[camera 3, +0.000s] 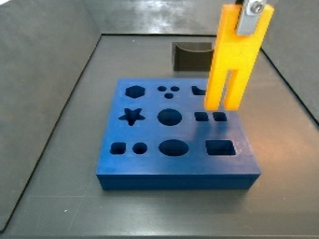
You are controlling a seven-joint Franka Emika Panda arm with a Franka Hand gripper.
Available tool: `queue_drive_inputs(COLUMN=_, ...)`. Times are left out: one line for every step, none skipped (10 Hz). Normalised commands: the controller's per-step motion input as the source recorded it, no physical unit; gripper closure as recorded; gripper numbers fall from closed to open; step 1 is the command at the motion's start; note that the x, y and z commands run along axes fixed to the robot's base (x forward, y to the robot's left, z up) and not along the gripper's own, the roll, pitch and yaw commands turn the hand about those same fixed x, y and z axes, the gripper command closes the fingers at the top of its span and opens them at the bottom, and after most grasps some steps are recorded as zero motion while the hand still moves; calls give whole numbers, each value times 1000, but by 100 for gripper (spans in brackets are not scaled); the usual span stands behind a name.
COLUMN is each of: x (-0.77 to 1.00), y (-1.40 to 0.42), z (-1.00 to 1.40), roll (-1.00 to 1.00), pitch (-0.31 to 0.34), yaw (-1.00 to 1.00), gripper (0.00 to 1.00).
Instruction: Insert the double-square object.
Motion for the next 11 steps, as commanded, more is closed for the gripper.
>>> queue_drive_inputs(x=0, y=0, z=-231, roll=73, pitch=0, yaw=0, gripper=100)
queue_drive_inputs(x=-140, y=0, z=-223, roll=59, pitch=0, yaw=0, gripper=100)
queue_drive_inputs(x=-3, y=-63, z=-57, roll=74, pitch=21, yaw=0, gripper=100)
queue_drive_inputs(x=0, y=-60, z=-103, roll=77, pitch=3, yaw=0, gripper=100)
queue_drive_inputs(x=-3, y=-60, z=-123, roll=70, pitch=0, yaw=0, gripper=100)
queue_drive_inputs(x=0, y=-29, z=-180, roll=97, pitch=0, yaw=0, gripper=100)
queue_drive_inputs(x=0, y=0, z=-197, roll=107, pitch=0, yaw=0, gripper=100)
queue_drive_inputs(x=23, y=-40, z=-174, roll=84, pitch=0, yaw=0, gripper=100)
queue_drive_inputs(x=17, y=-40, z=-160, roll=77, pitch=0, yaw=0, gripper=100)
queue_drive_inputs(x=0, y=-63, z=-163, roll=76, pitch=0, yaw=0, gripper=100)
queue_drive_inputs(x=17, y=-109, z=-149, roll=57, pitch=0, yaw=0, gripper=100)
